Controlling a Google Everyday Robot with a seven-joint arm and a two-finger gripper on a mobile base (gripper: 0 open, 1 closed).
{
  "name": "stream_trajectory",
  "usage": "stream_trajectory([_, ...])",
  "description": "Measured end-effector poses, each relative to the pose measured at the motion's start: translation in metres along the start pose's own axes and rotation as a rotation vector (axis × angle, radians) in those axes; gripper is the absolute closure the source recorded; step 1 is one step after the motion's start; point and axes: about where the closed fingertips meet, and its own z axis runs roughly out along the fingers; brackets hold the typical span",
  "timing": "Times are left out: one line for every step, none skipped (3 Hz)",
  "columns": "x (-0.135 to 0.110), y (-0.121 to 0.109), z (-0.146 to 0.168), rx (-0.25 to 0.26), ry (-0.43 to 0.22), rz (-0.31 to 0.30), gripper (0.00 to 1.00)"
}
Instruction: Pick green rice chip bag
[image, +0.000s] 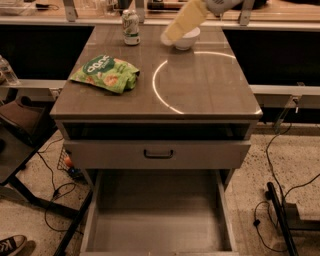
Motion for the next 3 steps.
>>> stream_trajectory([-0.025,0.008,0.04,-0.035,-0.019,-0.014,0.0])
stream_trajectory([-0.043,0.023,0.087,-0.099,-0.05,-0.014,0.0])
stream_trajectory([-0.056,0.05,0.137,-0.183,-0.091,0.006,0.0])
